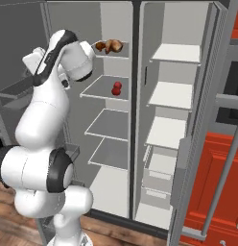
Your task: Gather the bell pepper and tomato from the fridge and place them on a tray on the dining counter. Then gather the chicken drumsticks from the fridge and place them on the other tray.
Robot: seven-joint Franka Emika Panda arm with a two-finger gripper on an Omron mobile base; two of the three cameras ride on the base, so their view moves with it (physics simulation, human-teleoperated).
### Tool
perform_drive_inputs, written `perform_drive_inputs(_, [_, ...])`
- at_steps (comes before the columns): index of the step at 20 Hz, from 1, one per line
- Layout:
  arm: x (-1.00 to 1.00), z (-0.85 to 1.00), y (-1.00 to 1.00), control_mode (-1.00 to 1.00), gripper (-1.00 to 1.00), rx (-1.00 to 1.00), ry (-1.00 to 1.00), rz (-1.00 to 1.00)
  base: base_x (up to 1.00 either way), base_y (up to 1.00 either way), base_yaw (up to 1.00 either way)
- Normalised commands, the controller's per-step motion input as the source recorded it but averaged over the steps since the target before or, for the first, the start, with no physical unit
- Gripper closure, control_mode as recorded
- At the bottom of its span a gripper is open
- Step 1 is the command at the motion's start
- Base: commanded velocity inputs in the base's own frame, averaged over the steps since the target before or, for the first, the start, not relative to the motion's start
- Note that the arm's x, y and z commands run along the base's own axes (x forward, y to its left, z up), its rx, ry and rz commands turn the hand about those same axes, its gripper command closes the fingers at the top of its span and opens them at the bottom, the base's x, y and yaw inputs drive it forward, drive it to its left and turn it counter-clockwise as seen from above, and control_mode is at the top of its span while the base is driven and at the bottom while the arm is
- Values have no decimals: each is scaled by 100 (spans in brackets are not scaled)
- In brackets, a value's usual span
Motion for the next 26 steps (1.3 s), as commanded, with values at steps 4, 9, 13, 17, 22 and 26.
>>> perform_drive_inputs(4, [-34,-40,-33,-100,-100,-43,-53,8,0,0,0])
perform_drive_inputs(9, [-66,-52,-36,-100,-100,-37,-39,4,0,0,0])
perform_drive_inputs(13, [-60,-58,-43,-100,-100,-30,-33,1,0,0,0])
perform_drive_inputs(17, [-48,-30,-44,-100,-100,-7,-28,-7,0,0,0])
perform_drive_inputs(22, [-50,-12,-39,-100,-100,-10,-44,-11,0,0,0])
perform_drive_inputs(26, [-49,-3,-30,-100,-100,-7,-39,-15,0,0,0])
